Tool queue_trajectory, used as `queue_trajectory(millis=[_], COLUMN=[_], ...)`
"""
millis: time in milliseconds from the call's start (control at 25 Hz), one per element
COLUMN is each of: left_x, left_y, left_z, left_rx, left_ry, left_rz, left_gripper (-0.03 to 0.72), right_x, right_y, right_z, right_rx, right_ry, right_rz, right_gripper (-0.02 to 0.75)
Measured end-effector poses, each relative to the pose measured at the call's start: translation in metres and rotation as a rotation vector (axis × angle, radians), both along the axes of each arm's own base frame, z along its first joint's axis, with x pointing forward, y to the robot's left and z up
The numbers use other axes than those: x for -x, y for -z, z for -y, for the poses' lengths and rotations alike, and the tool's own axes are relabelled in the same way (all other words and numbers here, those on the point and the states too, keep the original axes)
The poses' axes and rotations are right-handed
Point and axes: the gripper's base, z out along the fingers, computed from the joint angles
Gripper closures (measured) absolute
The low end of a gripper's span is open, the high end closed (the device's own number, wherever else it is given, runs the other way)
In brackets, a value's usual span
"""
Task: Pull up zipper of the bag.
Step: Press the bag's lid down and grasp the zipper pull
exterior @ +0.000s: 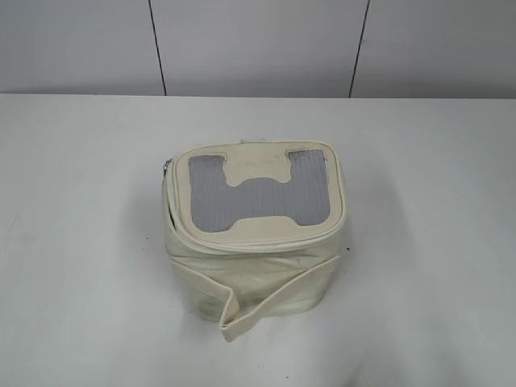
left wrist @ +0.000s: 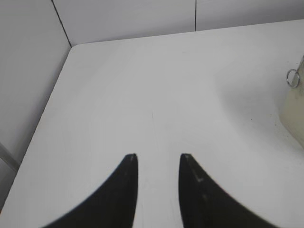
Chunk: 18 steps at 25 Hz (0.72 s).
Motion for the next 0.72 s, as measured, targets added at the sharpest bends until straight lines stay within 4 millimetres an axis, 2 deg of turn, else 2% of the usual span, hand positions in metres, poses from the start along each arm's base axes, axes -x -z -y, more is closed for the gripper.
queue_trajectory(millis=[720], left_x=[0.0], left_y=[0.0], left_z=[0.0], left_rx=[0.0], left_ry=[0.0], left_rz=[0.0], left_gripper=[0.452], right_x=[0.0], right_y=[0.0], right_z=[0.0], right_rx=[0.0], right_ry=[0.0], right_rz=[0.0], right_gripper=[0.246])
